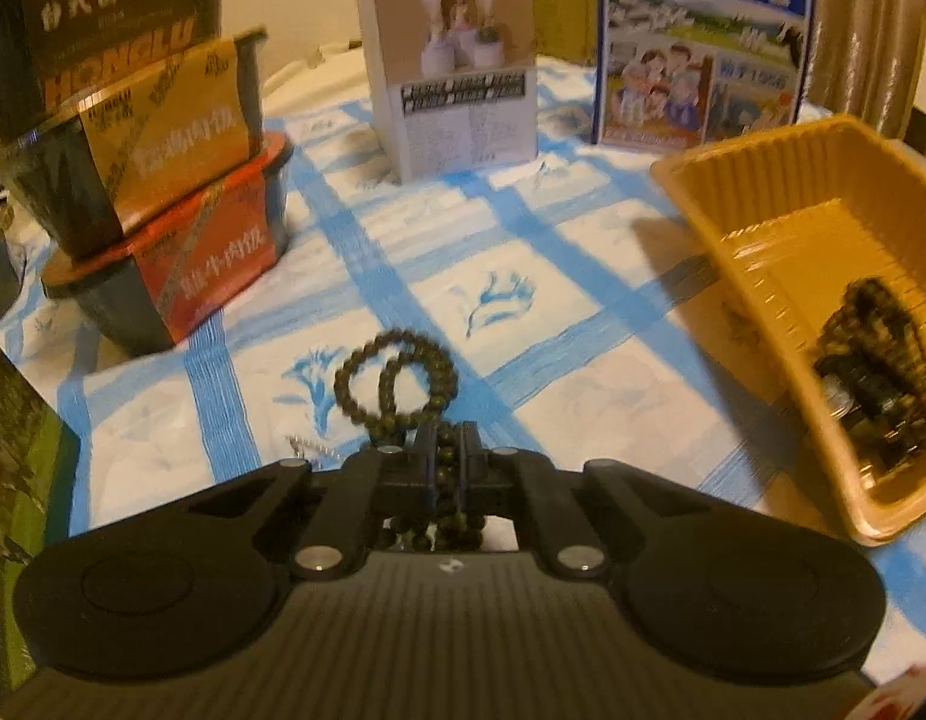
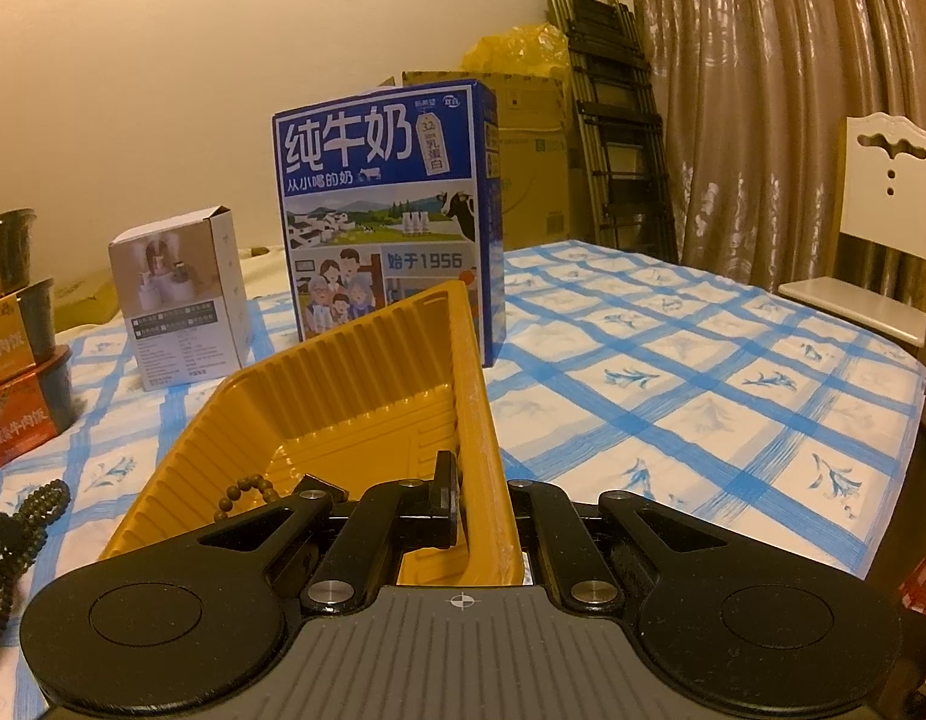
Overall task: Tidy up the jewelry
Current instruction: 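Lift the bead strand and lower it into the orange tray, open left tool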
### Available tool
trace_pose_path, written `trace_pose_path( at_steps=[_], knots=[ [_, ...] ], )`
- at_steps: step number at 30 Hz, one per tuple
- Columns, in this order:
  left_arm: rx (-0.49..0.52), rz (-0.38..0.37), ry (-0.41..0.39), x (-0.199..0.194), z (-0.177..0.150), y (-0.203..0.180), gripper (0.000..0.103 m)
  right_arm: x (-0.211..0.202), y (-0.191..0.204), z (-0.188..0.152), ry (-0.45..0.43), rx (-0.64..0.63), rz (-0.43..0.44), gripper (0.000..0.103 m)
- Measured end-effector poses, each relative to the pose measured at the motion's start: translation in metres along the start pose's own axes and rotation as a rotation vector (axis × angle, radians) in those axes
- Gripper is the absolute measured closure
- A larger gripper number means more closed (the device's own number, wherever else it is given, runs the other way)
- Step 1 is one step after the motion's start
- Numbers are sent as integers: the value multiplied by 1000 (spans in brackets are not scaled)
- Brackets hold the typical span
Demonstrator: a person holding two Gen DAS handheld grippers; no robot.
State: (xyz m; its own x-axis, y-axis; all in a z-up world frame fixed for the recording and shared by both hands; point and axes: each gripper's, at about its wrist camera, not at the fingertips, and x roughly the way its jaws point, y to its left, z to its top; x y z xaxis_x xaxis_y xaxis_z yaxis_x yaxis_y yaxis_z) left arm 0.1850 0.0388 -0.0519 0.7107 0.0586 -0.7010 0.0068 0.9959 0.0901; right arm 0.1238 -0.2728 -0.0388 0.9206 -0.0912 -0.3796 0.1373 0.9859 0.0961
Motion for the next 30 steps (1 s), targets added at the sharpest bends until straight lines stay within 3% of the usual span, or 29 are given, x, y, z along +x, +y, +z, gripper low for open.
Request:
trace_pose_path(
  at_steps=[11, 18, 30],
  knots=[
    [-57, -159, -193, -110, 65, 13, 98, 0, 3, 1, 3, 8, 5, 98],
    [-62, -196, -323, -176, 110, 22, 98, 0, 3, -1, 6, 10, 0, 98],
    [22, -245, -496, -242, 187, 0, 98, 1, 0, -3, 11, 15, 0, 98]
  ],
)
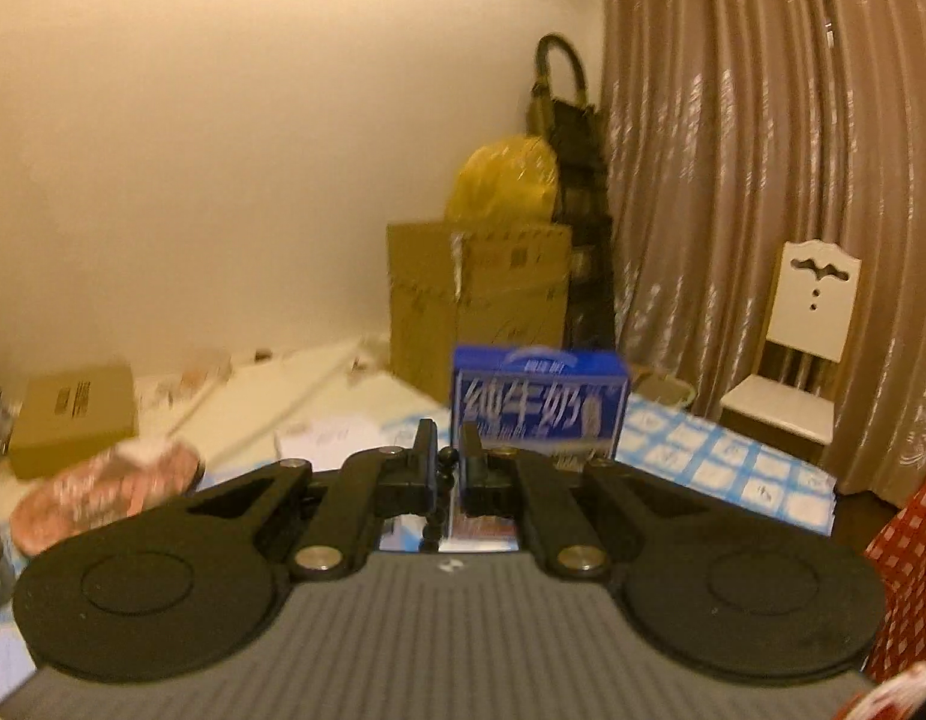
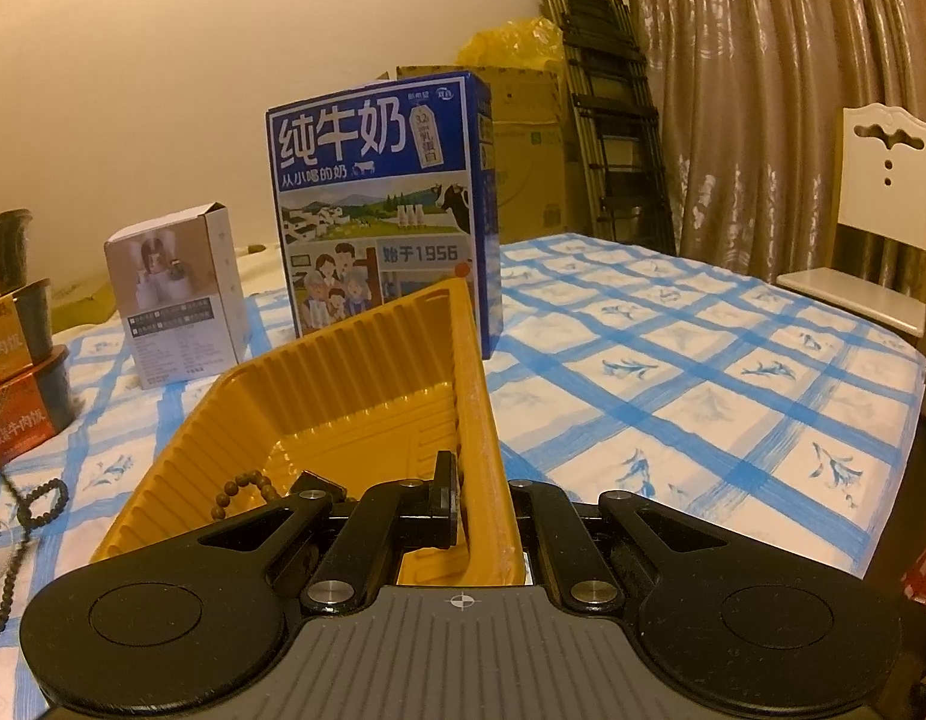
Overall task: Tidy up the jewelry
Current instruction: 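Lift the bead strand and lower it into the orange tray, open left tool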
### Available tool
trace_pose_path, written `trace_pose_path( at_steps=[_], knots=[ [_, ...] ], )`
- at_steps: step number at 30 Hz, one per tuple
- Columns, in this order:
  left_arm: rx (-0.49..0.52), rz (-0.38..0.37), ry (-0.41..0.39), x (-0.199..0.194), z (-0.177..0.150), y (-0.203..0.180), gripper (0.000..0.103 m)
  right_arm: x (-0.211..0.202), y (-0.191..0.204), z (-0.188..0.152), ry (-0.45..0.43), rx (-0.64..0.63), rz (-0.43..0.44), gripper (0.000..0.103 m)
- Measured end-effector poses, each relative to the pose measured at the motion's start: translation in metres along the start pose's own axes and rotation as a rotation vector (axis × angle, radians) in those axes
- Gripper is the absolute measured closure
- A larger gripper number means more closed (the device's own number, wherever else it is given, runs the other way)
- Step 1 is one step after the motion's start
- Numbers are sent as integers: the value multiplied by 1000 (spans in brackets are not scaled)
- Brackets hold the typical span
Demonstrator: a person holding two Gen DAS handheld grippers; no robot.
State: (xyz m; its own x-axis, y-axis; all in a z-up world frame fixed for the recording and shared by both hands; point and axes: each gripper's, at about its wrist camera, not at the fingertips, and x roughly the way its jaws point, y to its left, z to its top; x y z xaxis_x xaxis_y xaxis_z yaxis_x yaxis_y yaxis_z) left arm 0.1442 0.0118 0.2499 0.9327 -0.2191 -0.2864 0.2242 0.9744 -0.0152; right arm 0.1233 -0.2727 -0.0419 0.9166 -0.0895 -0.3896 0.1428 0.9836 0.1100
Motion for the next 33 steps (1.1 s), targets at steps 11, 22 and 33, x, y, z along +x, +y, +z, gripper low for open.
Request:
trace_pose_path(
  at_steps=[11, 22, 33],
  knots=[
    [33, -141, -164, -12, 61, -51, 98, 0, 0, -1, 0, 0, 0, 98],
    [-117, -345, -132, 27, 57, -88, 98, 1, -1, -1, 6, 3, 9, 98],
    [-258, -414, 233, 111, -43, -83, 98, 0, -1, 0, 7, 7, 12, 98]
  ],
)
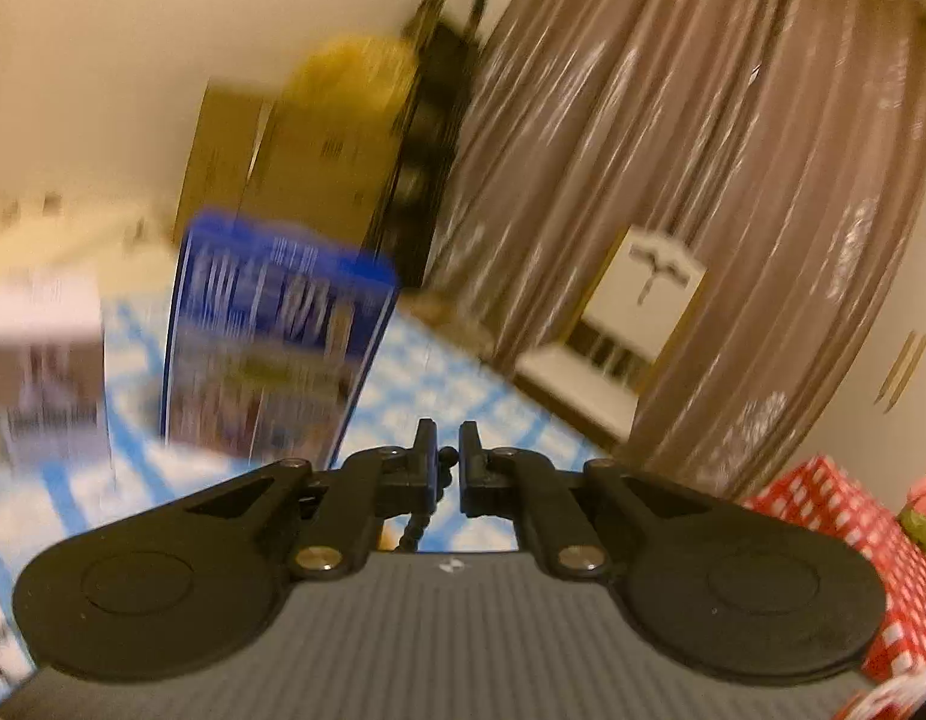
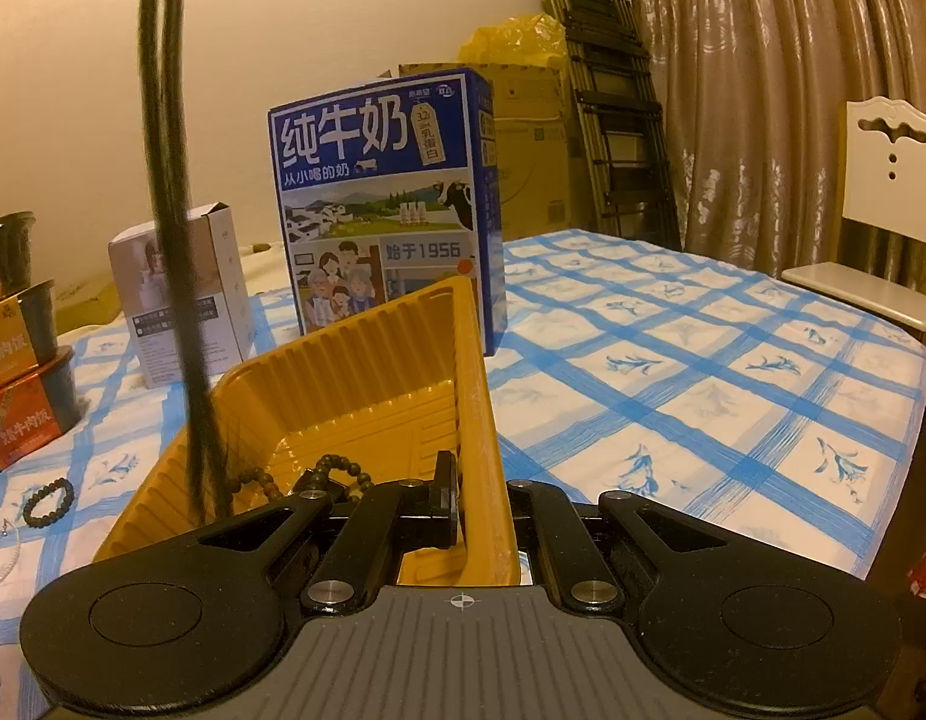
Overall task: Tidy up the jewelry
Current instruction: 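Lift the bead strand and lower it into the orange tray, open left tool, then move the left tool to the black bead bracelet and grasp it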
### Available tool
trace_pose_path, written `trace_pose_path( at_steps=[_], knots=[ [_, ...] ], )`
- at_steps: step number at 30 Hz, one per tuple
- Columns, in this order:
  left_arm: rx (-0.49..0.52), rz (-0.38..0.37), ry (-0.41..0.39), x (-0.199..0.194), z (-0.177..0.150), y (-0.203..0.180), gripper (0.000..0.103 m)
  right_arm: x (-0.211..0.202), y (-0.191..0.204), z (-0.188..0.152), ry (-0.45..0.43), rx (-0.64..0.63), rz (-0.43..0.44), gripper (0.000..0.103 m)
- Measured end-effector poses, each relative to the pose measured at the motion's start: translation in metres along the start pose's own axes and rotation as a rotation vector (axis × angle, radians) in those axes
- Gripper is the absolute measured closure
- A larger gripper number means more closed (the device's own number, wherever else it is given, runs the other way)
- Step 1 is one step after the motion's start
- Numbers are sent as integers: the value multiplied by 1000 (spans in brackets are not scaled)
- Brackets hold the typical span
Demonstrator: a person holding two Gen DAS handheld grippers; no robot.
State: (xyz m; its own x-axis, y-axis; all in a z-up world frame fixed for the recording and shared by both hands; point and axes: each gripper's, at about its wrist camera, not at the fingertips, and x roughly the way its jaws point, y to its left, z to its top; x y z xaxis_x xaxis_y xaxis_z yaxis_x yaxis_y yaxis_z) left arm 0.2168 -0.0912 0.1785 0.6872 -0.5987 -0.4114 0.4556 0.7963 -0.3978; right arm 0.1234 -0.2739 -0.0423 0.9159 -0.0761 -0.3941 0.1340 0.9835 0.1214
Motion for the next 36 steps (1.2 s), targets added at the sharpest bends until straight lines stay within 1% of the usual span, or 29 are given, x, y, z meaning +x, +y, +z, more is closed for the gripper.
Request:
trace_pose_path(
  at_steps=[1, 3, 5, 7, 9, 11, 15, 18, 20, 21, 22, 23, 25, 27, 32, 36],
  knots=[
    [-11, -6, 38, 10, -10, 7, 98, 0, 0, 0, 1, 0, 0, 98],
    [-36, 15, 95, 25, -31, 18, 98, 0, 0, 0, 1, 1, -1, 98],
    [-73, 20, 153, 40, -52, 30, 98, 0, 0, 0, 1, 0, -1, 98],
    [-103, 15, 193, 52, -68, 39, 98, -1, 1, 0, 0, -1, -1, 98],
    [-133, 22, 218, 59, -83, 46, 98, -1, 0, 0, 1, -1, -2, 98],
    [-159, 10, 239, 66, -96, 50, 98, -1, 0, 1, 2, 0, -1, 98],
    [-165, 53, 265, 77, -118, 56, 98, -1, 0, 1, 1, 0, 0, 98],
    [-155, 89, 285, 85, -127, 58, 97, -1, -1, 1, 2, 0, 0, 98],
    [-155, 101, 288, 88, -129, 60, 95, -2, 0, 1, 2, 0, 0, 98],
    [-158, 102, 289, 89, -129, 61, 92, -1, 0, 1, 2, 0, 0, 98],
    [-163, 107, 287, 89, -130, 62, 83, -1, 0, 1, 1, 0, 0, 98],
    [-167, 114, 283, 88, -130, 64, 78, -1, 0, 1, 1, -1, 0, 98],
    [-166, 119, 271, 85, -129, 65, 78, -1, 0, 1, 2, 0, 0, 98],
    [-152, 141, 261, 81, -128, 67, 77, -1, 0, 1, 2, 0, 0, 98],
    [-65, 251, 222, 56, -133, 75, 76, -1, 0, 1, 2, 0, 0, 98],
    [-37, 346, 201, 31, -141, 92, 76, -1, 0, 1, 2, -1, 0, 98]
  ],
)
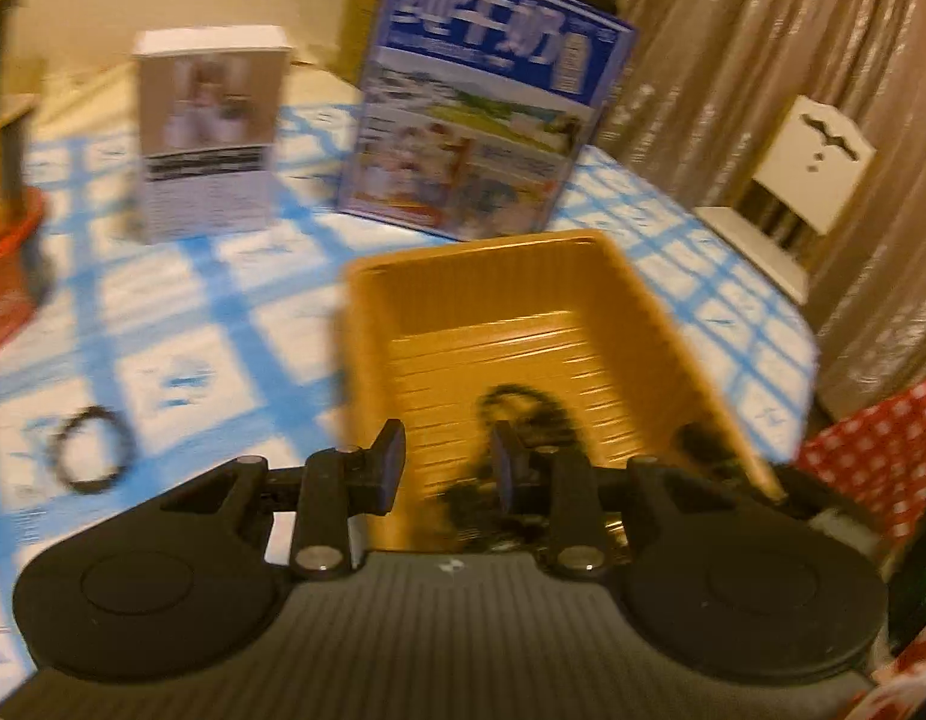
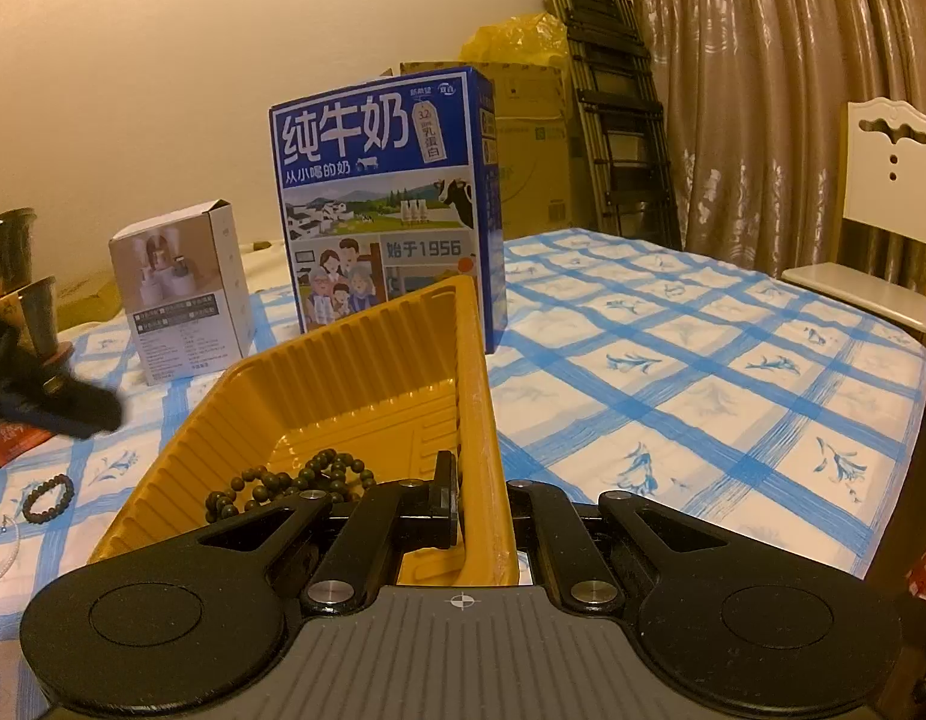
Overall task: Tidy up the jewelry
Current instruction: 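Move the left tool to the black bead bracelet and grasp it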
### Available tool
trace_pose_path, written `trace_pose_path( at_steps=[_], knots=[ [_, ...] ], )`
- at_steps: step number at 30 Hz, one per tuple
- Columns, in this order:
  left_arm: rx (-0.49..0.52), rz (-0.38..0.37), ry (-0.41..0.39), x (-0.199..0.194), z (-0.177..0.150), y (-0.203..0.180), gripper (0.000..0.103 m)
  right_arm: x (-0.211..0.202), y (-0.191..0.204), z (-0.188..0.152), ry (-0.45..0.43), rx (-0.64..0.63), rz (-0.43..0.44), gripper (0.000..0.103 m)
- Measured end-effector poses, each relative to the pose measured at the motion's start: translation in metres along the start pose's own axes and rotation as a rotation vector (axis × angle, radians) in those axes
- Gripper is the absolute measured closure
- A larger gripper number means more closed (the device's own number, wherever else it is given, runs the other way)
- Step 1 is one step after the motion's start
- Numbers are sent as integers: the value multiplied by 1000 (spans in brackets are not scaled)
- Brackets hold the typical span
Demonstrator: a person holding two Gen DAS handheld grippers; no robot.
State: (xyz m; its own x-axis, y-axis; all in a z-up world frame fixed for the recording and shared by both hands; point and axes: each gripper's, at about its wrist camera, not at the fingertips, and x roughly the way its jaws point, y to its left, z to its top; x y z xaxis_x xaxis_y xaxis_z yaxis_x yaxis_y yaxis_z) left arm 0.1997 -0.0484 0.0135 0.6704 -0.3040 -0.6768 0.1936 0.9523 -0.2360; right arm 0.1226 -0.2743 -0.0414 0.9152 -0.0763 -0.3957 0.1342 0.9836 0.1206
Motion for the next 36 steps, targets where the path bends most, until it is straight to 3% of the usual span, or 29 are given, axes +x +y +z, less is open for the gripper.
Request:
trace_pose_path(
  at_steps=[8, 18, 27, 36],
  knots=[
    [-33, 190, -3, -22, -29, 63, 76, 0, 0, 0, 1, -1, -1, 98],
    [-47, 333, 4, -28, -63, 108, 76, 0, 0, 0, 0, -1, 0, 98],
    [122, 343, -14, 2, -60, 111, 76, -1, 0, 0, 0, -1, 0, 98],
    [142, 331, 33, 49, -40, 122, 79, -1, 0, 0, 1, -1, 0, 98]
  ],
)
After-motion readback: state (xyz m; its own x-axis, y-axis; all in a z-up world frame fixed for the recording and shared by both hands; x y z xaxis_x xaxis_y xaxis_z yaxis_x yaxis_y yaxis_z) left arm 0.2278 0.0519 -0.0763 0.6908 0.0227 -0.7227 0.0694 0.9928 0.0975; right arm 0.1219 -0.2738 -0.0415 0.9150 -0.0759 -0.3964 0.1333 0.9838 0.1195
